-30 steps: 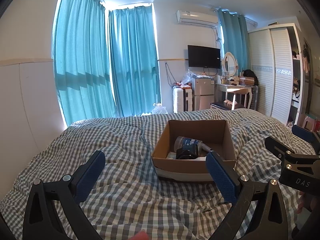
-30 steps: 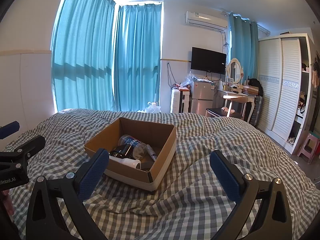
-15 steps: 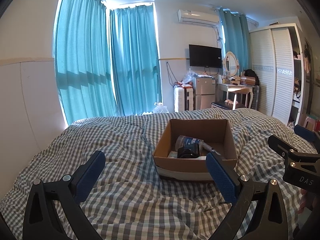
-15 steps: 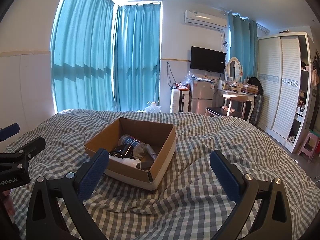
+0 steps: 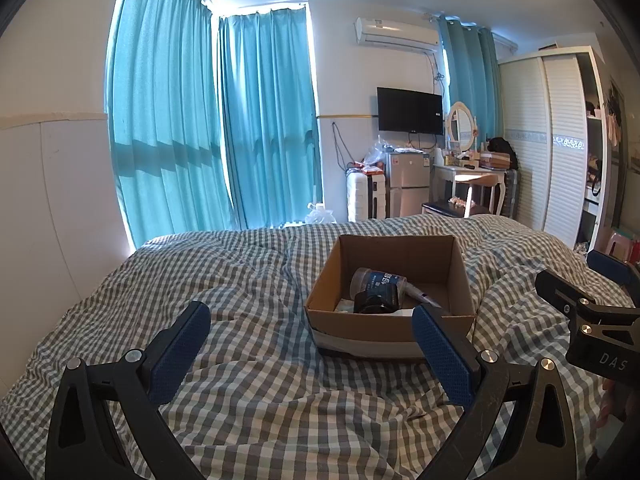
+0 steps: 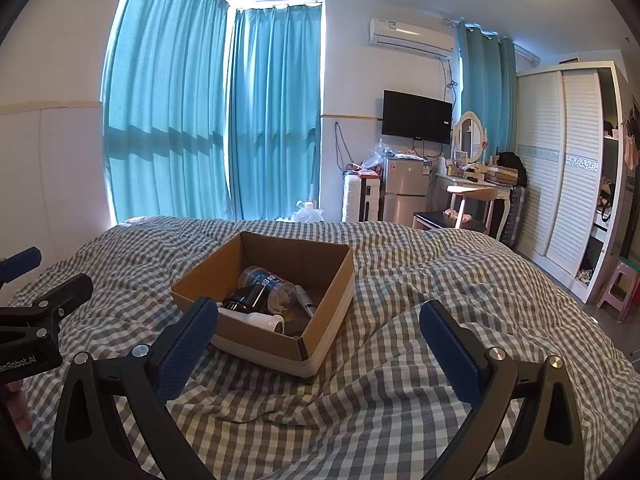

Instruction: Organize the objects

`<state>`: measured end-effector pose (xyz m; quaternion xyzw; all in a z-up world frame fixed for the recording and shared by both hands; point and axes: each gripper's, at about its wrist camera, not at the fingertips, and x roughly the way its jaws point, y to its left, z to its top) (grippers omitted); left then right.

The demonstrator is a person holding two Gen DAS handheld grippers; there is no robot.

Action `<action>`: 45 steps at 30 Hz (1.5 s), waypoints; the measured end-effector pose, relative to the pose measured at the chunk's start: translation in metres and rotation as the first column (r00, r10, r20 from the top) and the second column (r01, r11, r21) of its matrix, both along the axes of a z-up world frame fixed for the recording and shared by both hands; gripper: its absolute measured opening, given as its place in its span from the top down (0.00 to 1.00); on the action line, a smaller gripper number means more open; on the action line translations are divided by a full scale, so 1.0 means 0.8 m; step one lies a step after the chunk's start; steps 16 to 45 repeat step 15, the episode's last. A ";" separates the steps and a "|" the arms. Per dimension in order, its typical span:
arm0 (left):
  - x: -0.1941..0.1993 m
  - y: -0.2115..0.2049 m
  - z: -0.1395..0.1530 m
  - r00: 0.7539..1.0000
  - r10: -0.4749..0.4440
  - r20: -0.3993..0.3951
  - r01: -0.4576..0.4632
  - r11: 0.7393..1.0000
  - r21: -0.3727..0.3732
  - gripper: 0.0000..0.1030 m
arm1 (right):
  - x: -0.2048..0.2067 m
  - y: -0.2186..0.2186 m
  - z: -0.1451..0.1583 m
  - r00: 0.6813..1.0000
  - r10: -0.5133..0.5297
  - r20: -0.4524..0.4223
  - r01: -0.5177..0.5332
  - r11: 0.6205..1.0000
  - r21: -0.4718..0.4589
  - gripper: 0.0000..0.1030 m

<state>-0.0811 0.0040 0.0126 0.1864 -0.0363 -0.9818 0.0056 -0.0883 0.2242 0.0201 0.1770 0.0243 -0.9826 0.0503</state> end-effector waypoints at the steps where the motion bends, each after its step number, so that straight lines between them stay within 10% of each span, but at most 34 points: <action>1: 0.000 0.000 -0.001 1.000 0.000 0.001 0.000 1.000 0.001 0.00 | 0.000 0.000 0.000 1.000 0.000 0.001 0.000 1.000 0.001 0.02; 45: 0.000 0.001 -0.006 1.000 -0.003 0.011 0.003 1.000 -0.005 0.00 | -0.002 -0.003 -0.005 1.000 0.003 0.011 -0.003 1.000 0.005 0.02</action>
